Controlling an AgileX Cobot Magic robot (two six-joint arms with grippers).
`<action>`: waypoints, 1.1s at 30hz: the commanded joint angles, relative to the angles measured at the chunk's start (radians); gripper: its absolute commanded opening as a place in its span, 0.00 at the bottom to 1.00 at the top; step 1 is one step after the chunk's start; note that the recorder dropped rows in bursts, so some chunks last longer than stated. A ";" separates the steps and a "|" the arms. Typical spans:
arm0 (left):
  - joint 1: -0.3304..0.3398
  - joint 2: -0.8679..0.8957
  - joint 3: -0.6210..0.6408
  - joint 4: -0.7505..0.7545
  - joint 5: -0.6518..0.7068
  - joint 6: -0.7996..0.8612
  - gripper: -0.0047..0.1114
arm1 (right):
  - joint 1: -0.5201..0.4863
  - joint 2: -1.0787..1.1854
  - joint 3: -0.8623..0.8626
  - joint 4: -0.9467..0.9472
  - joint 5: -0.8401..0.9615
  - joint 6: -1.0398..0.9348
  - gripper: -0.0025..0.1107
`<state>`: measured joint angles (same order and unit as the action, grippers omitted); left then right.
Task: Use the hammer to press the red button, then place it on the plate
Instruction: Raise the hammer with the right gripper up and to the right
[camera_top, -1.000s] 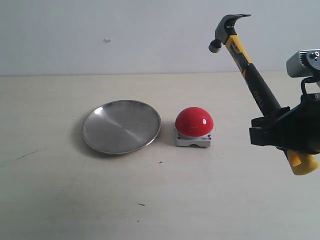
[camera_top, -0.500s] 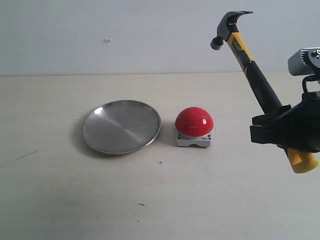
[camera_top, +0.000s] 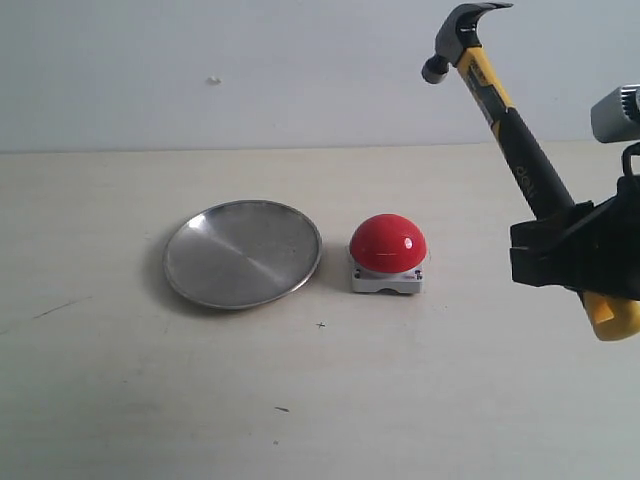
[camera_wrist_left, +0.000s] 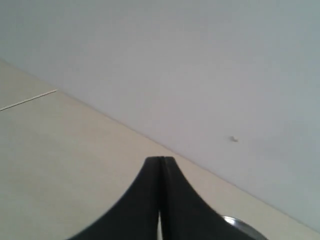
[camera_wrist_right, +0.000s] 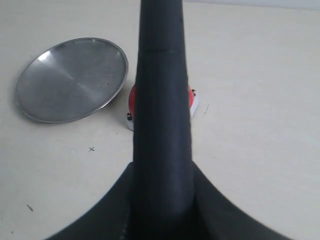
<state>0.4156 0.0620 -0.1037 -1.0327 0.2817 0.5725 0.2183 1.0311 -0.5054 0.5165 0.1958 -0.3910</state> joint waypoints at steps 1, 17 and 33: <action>0.001 0.013 0.094 -0.022 -0.122 -0.007 0.04 | -0.006 -0.019 -0.011 -0.003 -0.081 -0.028 0.02; 0.001 0.016 0.104 -0.062 -0.067 -0.009 0.04 | -0.006 -0.123 0.096 0.008 -0.181 -0.004 0.02; 0.001 0.016 0.104 -0.060 -0.067 -0.004 0.04 | -0.006 -0.318 0.167 0.008 -0.187 0.019 0.02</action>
<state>0.4156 0.0717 -0.0030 -1.0893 0.2082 0.5642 0.2183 0.7283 -0.3302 0.5250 0.0950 -0.3717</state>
